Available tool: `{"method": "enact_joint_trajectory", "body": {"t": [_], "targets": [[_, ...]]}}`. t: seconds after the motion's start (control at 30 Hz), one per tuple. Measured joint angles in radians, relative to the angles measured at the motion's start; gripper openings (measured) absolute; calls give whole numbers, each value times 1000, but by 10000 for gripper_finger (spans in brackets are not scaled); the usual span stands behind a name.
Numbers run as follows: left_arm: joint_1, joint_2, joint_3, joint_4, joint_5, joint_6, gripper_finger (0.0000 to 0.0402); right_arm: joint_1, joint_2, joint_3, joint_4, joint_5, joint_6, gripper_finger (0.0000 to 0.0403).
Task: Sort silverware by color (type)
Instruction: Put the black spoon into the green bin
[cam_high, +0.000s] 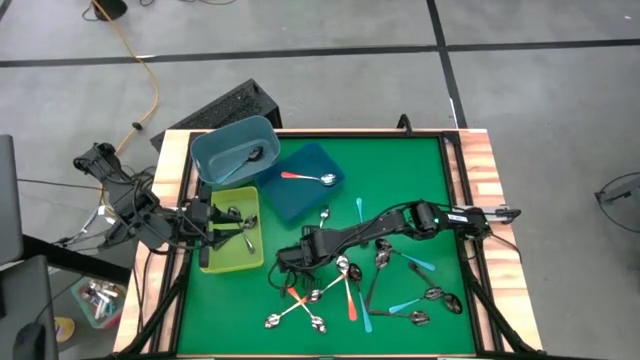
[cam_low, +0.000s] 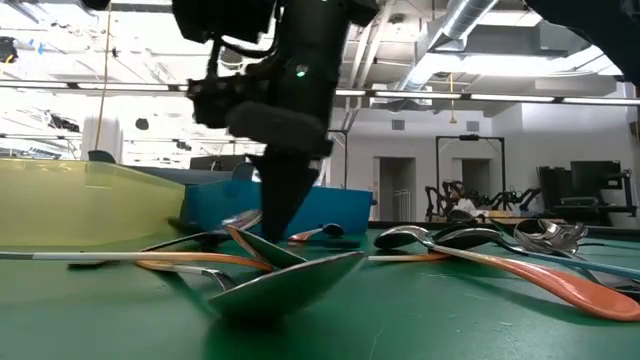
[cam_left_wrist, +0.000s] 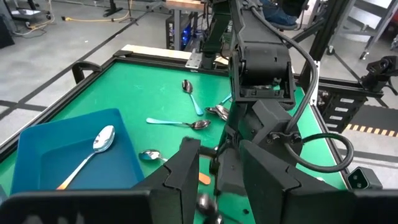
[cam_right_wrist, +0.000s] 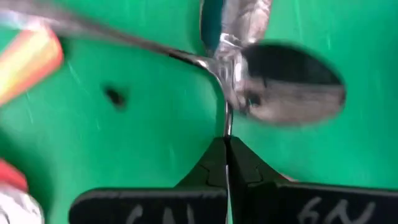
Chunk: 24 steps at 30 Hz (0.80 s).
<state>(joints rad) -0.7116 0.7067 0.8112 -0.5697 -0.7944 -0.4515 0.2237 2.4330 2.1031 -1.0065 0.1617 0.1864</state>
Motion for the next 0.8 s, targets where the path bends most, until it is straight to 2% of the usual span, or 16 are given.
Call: {"method": "enact_joint_trajectory", "body": {"t": [0.3, 0.6, 0.8], "targets": [[0, 0, 0, 0, -3, 1, 101, 0, -77, 2, -152, 65, 30, 3], [0, 0, 0, 0, -3, 1, 101, 0, -104, 4, -331, 296, 189, 3], [0, 0, 0, 0, -3, 1, 101, -4, -102, 4, -459, 400, 326, 3]]}}
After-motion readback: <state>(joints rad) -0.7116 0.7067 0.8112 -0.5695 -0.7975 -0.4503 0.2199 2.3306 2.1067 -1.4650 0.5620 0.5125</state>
